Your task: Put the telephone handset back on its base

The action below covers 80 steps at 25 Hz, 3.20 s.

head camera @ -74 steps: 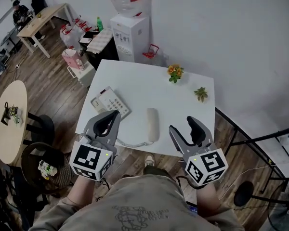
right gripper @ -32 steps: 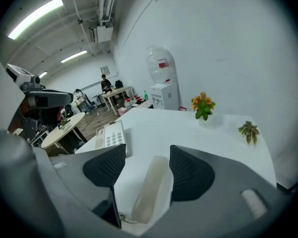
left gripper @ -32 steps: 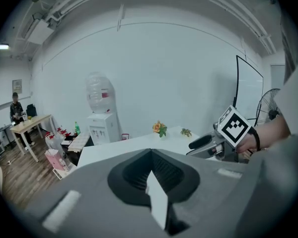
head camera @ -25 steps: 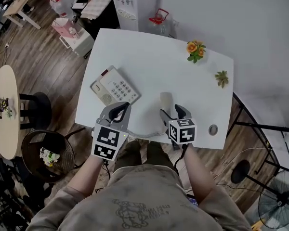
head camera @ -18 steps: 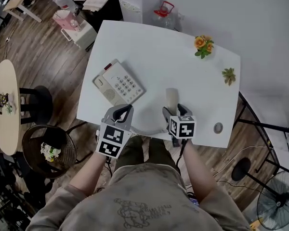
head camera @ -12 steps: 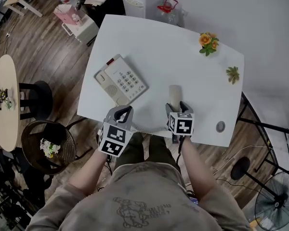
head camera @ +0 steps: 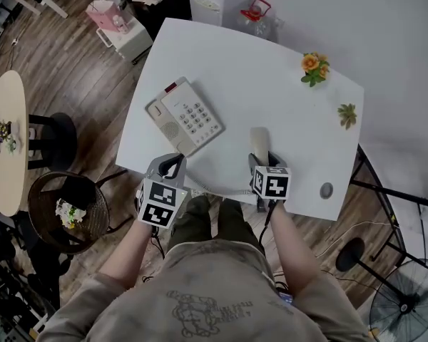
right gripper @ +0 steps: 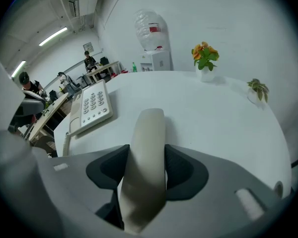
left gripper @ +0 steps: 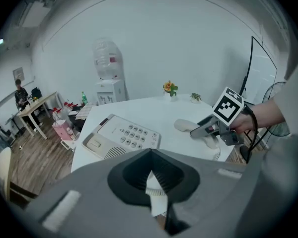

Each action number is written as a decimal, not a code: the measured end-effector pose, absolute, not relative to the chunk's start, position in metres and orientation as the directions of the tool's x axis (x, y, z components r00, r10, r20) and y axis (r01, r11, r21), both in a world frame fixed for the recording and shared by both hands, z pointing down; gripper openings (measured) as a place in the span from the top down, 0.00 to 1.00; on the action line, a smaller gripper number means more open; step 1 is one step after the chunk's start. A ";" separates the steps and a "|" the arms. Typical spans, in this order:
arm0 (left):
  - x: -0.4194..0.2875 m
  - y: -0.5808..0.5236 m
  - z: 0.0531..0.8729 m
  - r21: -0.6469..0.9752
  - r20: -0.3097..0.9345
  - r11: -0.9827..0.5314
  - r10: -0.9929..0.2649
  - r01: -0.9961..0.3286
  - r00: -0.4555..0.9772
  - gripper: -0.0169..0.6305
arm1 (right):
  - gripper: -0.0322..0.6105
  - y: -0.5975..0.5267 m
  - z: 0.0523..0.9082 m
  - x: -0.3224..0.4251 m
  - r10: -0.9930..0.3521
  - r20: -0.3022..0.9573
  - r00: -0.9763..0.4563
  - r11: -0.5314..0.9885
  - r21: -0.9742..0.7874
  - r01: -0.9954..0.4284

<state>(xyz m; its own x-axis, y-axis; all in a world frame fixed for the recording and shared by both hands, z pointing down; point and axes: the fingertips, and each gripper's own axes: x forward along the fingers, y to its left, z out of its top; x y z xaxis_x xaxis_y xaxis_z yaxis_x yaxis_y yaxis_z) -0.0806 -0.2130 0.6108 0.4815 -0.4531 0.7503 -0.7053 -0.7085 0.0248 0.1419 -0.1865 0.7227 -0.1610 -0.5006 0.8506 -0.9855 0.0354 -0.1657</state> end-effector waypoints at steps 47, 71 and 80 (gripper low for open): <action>-0.244 -0.223 0.558 -0.004 0.695 -0.306 -0.685 -0.952 0.217 0.97 | 0.53 -0.308 0.682 -0.136 -0.383 0.761 -0.523 0.622 -0.206 -0.755; -0.176 -0.286 0.371 -0.160 0.343 -0.436 -0.866 -0.885 0.365 0.97 | 0.74 -0.313 0.396 -0.013 -0.766 0.309 -0.563 0.535 -0.176 -0.826; -0.123 -0.278 0.295 -0.208 0.181 -0.502 -0.863 -0.839 0.471 0.97 | 0.84 -0.271 0.299 0.037 -0.845 0.114 -0.522 0.517 -0.073 -0.853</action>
<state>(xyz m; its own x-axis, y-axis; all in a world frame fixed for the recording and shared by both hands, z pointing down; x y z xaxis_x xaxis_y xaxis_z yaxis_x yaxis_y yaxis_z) -0.1228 -0.2779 0.2947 0.4713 -0.8633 0.1806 -0.8395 -0.5019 -0.2084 0.0367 -0.2711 0.2993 -0.5218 -0.8454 0.1136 -0.8530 0.5167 -0.0731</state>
